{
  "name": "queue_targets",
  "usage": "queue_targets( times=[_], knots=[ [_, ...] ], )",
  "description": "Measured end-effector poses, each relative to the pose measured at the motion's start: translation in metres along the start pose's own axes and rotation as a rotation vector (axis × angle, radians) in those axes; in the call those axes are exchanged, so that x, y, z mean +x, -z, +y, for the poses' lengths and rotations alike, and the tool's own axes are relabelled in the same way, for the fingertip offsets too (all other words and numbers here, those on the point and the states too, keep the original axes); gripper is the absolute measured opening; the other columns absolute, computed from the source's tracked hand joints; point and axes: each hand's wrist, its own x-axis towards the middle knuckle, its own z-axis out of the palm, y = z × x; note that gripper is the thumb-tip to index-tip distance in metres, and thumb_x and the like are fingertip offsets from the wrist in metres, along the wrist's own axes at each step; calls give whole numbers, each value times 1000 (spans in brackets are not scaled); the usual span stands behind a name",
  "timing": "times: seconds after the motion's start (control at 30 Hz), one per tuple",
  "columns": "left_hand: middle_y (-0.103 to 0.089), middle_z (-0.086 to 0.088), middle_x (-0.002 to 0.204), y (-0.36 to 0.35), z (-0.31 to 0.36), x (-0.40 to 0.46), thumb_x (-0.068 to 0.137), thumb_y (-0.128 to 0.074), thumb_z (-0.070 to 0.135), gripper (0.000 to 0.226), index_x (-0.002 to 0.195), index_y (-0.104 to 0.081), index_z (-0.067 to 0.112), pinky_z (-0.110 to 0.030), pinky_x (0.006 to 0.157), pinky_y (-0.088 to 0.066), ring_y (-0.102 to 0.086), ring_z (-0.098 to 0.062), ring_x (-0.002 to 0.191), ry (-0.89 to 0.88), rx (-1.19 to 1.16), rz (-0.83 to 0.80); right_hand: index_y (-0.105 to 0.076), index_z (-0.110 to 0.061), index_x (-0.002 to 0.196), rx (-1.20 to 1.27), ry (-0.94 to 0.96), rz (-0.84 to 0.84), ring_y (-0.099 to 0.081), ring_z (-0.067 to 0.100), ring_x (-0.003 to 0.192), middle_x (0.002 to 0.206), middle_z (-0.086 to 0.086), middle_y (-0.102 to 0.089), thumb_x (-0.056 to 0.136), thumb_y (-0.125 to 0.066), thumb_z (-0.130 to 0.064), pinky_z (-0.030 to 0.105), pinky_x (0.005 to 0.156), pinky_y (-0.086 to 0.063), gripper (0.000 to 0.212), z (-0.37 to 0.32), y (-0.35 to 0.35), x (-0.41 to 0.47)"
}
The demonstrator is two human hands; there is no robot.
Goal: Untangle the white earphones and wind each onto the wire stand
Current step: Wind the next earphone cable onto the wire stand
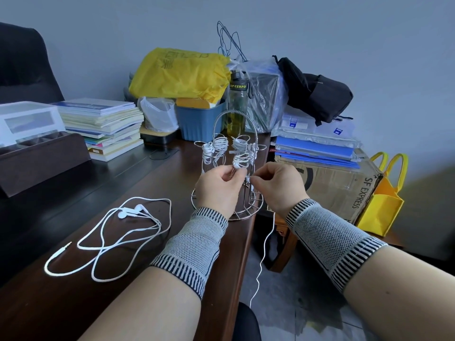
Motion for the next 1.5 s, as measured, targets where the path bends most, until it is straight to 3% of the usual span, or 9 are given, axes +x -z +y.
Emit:
queue_targets(
  times=[0.2, 0.43, 0.7, 0.77, 0.93, 1.17, 1.33, 1.43, 1.5],
  knots=[
    [-65, -4, 58, -1, 0, 1, 84, -69, 28, 24, 69, -72, 9, -35, 56, -48, -48, -10, 53, 3, -9, 15, -69, -18, 72, 49, -45, -70, -55, 6, 55, 64, -6, -65, 82, -72, -20, 24, 58, -47, 10, 0, -2, 1],
    [-55, 5, 49, 2, 4, 0, 91, -55, 24, 43, 48, -62, 25, -33, 62, -48, -50, -17, 54, 77, -44, 1, -69, -12, 73, 93, -19, -147, -44, 0, 38, 54, -7, -56, 85, -71, -24, 12, 43, -33, 17, -8, -9, 0],
    [-69, 1, 68, 1, -2, 0, 92, -53, 22, 28, 78, -76, 15, -40, 77, -56, -63, -22, 69, -1, -44, -15, -73, -5, 79, 196, -57, -174, -41, 0, 36, 56, -2, -58, 89, -64, -18, 13, 42, -34, 18, -15, -3, -2],
    [-71, 3, 70, 1, -6, 1, 90, -53, 26, 27, 82, -77, 17, -46, 84, -55, -67, -24, 74, -41, -55, -5, -72, -10, 78, 137, -28, -150, -43, 0, 38, 56, -5, -59, 90, -62, -22, 15, 45, -36, 20, -18, -4, -1],
    [-67, 2, 61, -2, -10, 4, 92, -59, 22, 22, 81, -77, 19, -47, 66, -58, -62, -26, 60, -14, -83, -16, -71, -12, 85, -176, 148, -38, -56, 15, 62, 74, 2, -68, 95, -55, -28, 27, 61, -45, 25, -24, -11, -4],
    [-65, 0, 66, -7, -19, 11, 92, -62, 15, 15, 86, -75, 11, -31, 67, -49, -57, -17, 61, 40, -142, -18, -60, -9, 97, -601, 402, -10, -63, 32, 82, 92, 8, -61, 95, -49, -24, 31, 64, -36, 18, -42, -9, -11],
    [-72, -19, 92, -1, -17, 9, 89, -59, 5, 14, 96, -71, 3, -47, 85, -56, -68, -35, 87, 26, -26, -100, -58, -9, 101, -673, 502, -5, -63, 30, 82, 91, 5, -59, 95, -47, -17, 30, 63, -35, 14, -54, -10, -12],
    [-67, 1, 63, 4, -12, 5, 94, -56, 10, 21, 83, -73, 10, -38, 73, -56, -63, -19, 61, 16, -12, -75, -62, -9, 81, -452, 490, 92, -61, 30, 64, 72, 5, -60, 95, -53, -22, 31, 56, -41, 21, -35, -15, -13],
    [-65, 6, 54, 5, -7, 3, 95, -55, 12, 30, 71, -73, 19, -33, 64, -58, -60, -12, 51, 50, -102, -52, -67, -10, 88, -311, 338, 35, -61, 25, 67, 76, 4, -65, 98, -51, -27, 32, 61, -47, 25, -17, -13, -16]
  ],
)
